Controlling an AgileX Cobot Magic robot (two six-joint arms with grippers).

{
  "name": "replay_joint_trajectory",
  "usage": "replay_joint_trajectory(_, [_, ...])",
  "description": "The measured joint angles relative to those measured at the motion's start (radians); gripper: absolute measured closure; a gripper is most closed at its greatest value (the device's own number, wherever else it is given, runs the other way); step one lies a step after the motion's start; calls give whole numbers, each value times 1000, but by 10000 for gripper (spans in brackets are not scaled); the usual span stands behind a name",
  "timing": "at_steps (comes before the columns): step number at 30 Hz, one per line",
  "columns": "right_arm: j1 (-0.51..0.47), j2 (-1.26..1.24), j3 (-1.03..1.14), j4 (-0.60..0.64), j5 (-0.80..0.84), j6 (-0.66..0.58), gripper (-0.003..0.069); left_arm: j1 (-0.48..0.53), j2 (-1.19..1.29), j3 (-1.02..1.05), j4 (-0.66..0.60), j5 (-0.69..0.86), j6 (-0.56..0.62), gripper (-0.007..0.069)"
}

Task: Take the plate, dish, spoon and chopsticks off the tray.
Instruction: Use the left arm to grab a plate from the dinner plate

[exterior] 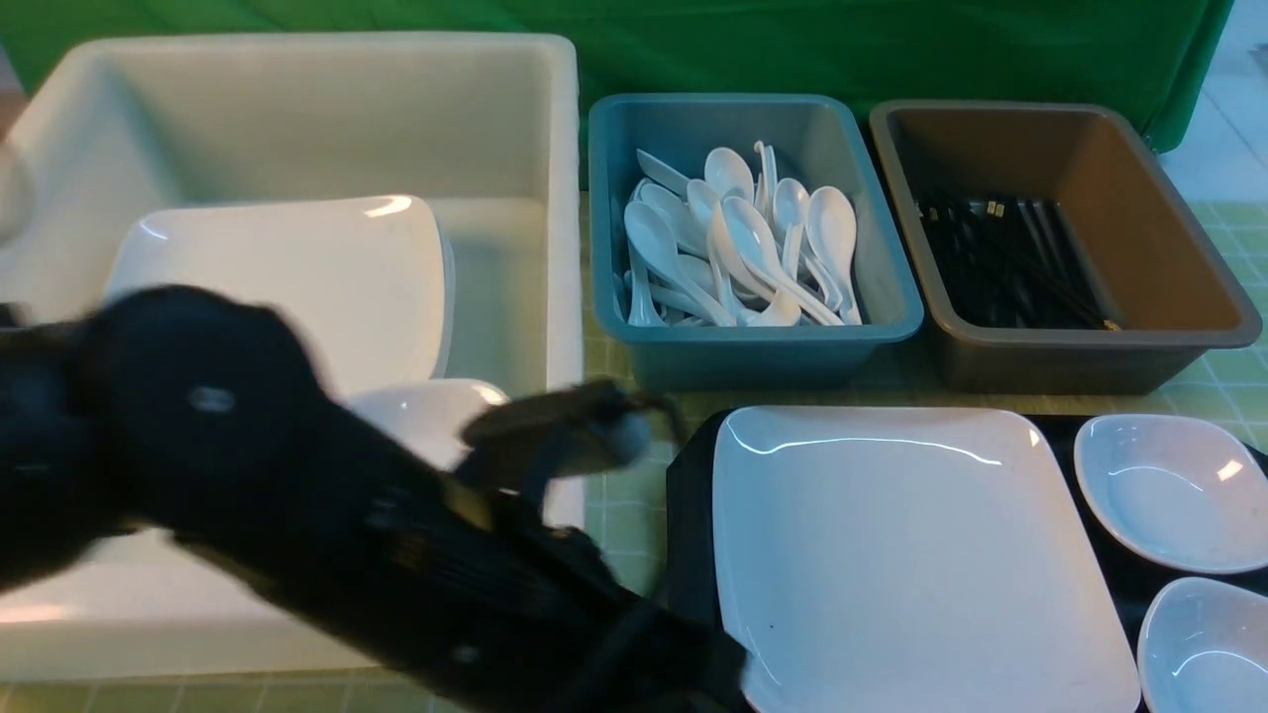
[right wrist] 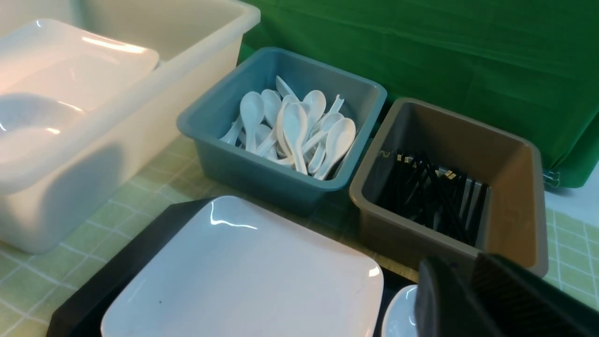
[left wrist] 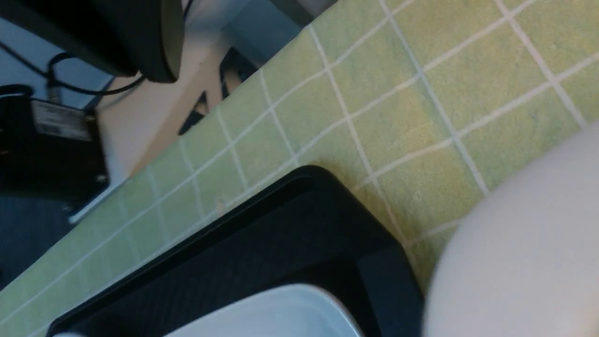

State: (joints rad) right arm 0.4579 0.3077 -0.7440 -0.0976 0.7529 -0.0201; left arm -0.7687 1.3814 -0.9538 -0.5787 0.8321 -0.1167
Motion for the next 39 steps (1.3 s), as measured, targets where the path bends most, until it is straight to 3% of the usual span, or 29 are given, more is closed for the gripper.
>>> replay_joint_trajectory(5, [0,0,0,0,0,0,559,-81,154,-50,85,-62,-87,445])
replay_joint_trajectory(14, [0,3,0,0,0,2,556,-88,299,-52,102,-291,-137,246])
replay_joint_trajectory(39, [0,160,0,0,-10,3,535,-96,407,-47,19,-492,-229,225])
